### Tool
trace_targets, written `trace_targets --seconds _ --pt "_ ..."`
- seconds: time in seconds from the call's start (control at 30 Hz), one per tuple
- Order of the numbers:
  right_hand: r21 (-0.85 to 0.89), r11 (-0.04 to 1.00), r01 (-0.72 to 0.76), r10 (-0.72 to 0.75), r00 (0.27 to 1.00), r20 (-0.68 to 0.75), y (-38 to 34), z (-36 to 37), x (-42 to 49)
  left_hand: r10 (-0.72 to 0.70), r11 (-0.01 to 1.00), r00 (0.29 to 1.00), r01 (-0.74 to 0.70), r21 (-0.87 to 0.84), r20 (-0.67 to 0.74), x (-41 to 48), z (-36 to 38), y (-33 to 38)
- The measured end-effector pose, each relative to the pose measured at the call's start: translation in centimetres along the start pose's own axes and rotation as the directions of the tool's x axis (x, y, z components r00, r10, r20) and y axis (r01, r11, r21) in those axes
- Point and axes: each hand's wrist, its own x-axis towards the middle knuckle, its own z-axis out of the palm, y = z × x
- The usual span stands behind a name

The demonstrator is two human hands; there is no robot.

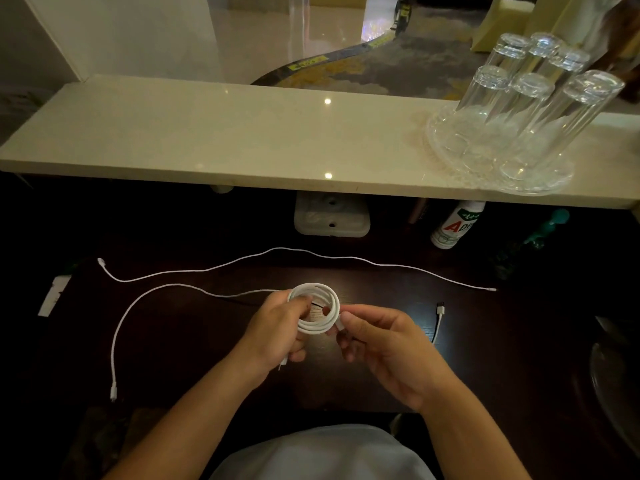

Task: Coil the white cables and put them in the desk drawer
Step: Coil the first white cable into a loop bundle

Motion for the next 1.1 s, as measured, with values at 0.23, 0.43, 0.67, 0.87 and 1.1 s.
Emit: trace_targets --seconds 0.23,0.43,0.67,0.87,1.1 --pt "-0.060 0.995 -0.084 0.085 0.996 0.010 -0.1 -1.4 0.0 -0.037 0.995 0.997 0.031 0.094 0.067 -0.3 0.1 0.7" --pt "-0.052 0.998 -0.021 0.018 0.999 -0.040 0.2 -0.8 0.7 -0.004 0.984 0.999 -0.004 0.177 0.043 -0.1 0.7 0.6" --pt "0.253 0.965 -0.075 0.092 0.994 -0.055 0.9 0.6 1.2 0.214 0.841 0.975 -0.150 0.520 -0.065 -0.1 0.7 -0.2" --pt "0.316 0.923 -0.220 0.184 0.973 0.138 0.8 0.2 0.7 0.370 0.650 0.914 -0.126 0.749 -0.167 -0.7 0.3 -0.3" --pt "0.293 0.954 -0.061 0.089 0.993 -0.083 1.2 1.6 0.7 0.427 0.515 0.896 -0.135 0.847 -0.117 -1.4 0.7 -0.3"
